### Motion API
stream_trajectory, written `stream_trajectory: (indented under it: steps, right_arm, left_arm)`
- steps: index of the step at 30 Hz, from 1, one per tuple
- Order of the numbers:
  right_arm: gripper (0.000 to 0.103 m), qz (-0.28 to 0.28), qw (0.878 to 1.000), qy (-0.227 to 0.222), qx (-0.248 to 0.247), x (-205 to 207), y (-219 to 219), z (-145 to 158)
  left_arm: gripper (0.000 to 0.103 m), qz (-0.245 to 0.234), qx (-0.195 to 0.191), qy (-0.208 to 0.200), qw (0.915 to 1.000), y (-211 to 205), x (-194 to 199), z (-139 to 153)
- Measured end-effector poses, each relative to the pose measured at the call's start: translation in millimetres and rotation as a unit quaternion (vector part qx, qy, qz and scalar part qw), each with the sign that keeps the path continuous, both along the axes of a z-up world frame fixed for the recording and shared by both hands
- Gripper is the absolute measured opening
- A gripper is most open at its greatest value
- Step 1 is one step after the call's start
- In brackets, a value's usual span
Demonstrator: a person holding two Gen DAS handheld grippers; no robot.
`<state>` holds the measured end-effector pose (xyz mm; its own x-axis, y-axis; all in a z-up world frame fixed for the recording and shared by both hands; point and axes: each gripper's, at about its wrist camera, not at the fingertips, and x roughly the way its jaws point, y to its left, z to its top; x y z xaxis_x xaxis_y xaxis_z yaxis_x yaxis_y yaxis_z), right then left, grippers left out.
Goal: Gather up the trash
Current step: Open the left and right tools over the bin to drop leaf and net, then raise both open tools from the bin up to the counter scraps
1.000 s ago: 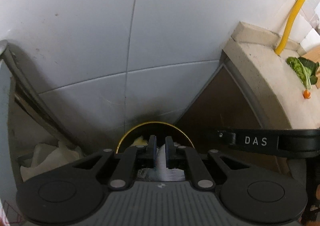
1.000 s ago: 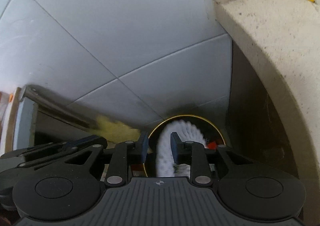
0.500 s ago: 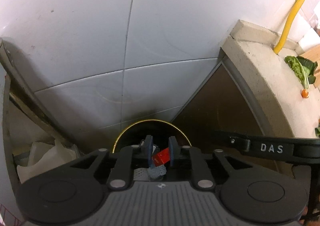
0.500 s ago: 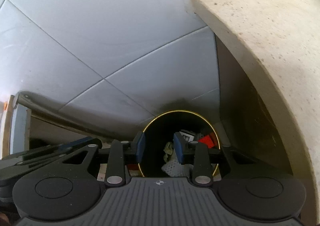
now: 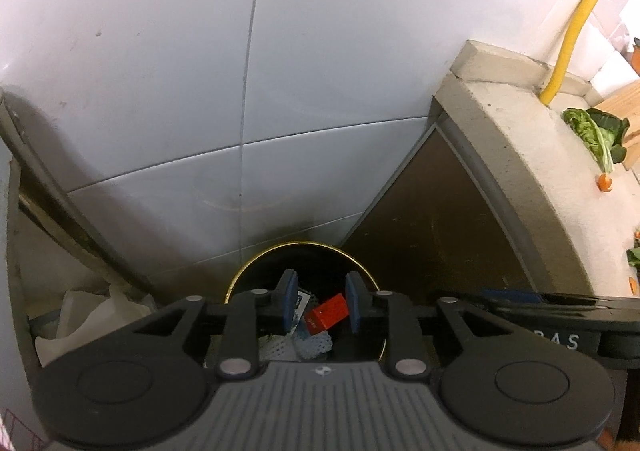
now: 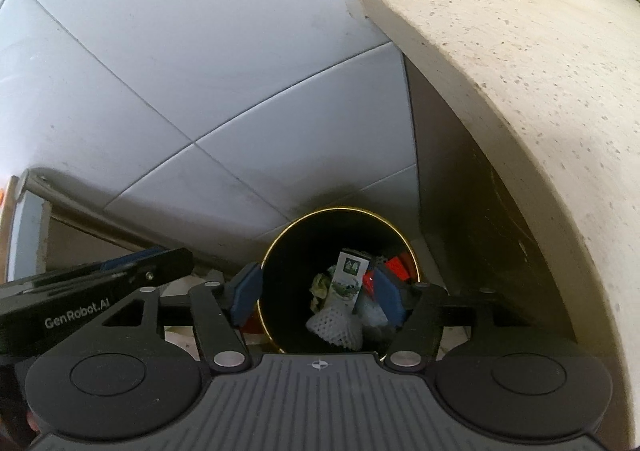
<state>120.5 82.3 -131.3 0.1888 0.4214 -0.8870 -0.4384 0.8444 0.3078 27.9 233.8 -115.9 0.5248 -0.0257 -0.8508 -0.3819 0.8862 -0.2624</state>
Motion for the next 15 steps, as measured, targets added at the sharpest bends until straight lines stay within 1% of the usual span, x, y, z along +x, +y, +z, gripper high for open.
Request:
stream_trajectory:
  steps: [15]
  right_arm:
    - [0.075,-0.014,0.999,-0.040,0.004,-17.7,-26.9,39.3]
  left_arm:
    - [0.021,0.003,-0.002,-0.013,0.9999,0.5,-3.5,4.8]
